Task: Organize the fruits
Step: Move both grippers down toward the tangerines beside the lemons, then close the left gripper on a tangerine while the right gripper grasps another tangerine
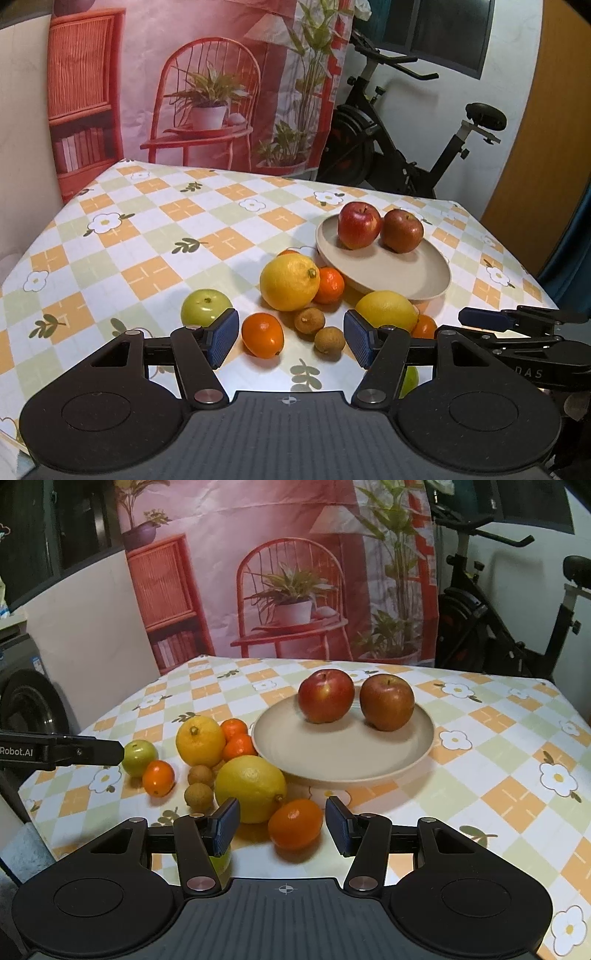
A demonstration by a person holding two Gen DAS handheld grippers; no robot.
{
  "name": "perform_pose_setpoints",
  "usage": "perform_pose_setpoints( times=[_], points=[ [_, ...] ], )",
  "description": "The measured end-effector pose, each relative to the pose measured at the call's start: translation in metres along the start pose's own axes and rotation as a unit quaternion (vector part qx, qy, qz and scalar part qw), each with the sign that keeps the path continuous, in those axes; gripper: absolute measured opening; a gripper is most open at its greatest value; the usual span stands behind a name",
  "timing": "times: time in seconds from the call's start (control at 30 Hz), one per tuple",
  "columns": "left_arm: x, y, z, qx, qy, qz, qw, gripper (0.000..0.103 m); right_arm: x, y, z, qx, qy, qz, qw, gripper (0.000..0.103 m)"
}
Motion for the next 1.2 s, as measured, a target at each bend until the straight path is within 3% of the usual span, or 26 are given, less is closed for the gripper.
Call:
perform_pose_setpoints(
  times=[0.17, 0.33, 0.6, 1.2],
  points=[
    [0.002, -0.002, 0.000, -0.005, 0.000, 0.000, 1.0000, 0.065, 0.007, -0.003, -0.003, 0.007, 0.012, -0.005, 1.000, 0.048],
    [0.003, -0.004, 0.001, -0.009, 0.003, 0.003, 0.9999, 0.065, 0.015, -0.011, -0.002, 0.004, 0.075, -0.017, 0.997, 0.047],
    [0.006, -0.008, 0.004, -0.017, 0.015, 0.008, 0.9997, 0.065, 0.013, -0.025, -0.012, -0.035, 0.094, -0.022, 0.995, 0.047],
    [0.011, -0.019, 0.001, -0.014, 0.009, 0.025, 0.9996, 0.065, 0.023, -0.041, -0.009, -0.044, 0.122, 0.002, 0.992, 0.039]
  ],
)
Point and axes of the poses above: each gripper's, at about its wrist camera, not at the fingertips, and y roughly against the way its jaws point, z to its left, x to its underside, the point moved 4 cm from there along -y, roughly the way its jaws point, and after that the axes turned 1 degree about x, right-handed, at the moved point
